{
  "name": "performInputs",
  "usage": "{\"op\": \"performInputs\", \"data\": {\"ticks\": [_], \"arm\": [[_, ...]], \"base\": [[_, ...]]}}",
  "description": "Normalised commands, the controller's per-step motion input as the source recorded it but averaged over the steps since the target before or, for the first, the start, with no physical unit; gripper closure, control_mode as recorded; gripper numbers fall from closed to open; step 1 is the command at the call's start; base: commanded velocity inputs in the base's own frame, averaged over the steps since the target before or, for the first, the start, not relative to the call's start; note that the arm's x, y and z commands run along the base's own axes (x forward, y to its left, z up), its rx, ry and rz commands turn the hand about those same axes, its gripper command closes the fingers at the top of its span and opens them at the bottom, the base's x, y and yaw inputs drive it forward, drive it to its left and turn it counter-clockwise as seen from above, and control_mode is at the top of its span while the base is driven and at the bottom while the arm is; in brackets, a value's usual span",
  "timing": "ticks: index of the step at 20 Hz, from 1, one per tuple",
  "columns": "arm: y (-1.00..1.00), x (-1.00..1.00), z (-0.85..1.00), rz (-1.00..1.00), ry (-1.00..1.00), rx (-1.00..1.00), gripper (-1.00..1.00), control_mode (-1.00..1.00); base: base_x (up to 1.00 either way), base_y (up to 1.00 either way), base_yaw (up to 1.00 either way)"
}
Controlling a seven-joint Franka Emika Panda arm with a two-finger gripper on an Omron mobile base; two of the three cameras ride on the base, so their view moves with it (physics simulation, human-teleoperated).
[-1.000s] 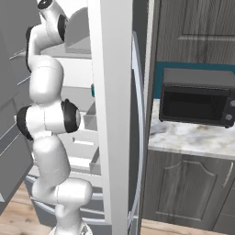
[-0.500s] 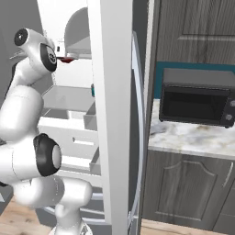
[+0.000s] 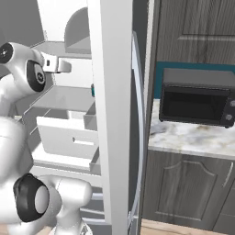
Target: Pick bell pepper from the fridge and place it on the plate on the counter.
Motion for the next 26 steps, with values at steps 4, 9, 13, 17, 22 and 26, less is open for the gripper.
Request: {"op": "performInputs", "data": {"ticks": [4, 9, 13, 17, 22, 26], "arm": [[0.00, -0.67, -0.01, 0.00, 0.19, 0.00, 1.00, -1.00], [0.00, -0.64, -0.23, 0.00, 0.19, 0.00, 1.00, -1.00], [0.00, -0.64, -0.36, 0.00, 0.06, 0.00, 1.00, -1.00], [0.00, -0.49, -0.37, 0.00, 0.02, 0.00, 1.00, -1.00], [-0.11, -0.32, -0.46, 0.00, 0.00, 0.00, 1.00, -1.00], [-0.22, -0.05, -0.23, 0.00, 0.02, 0.00, 1.00, -1.00]], "base": [[0.00, 0.00, 0.00], [0.00, 0.00, 0.00], [0.00, 0.00, 0.00], [0.00, 0.00, 0.00], [0.00, 0.00, 0.00], [0.00, 0.00, 0.00]]}}
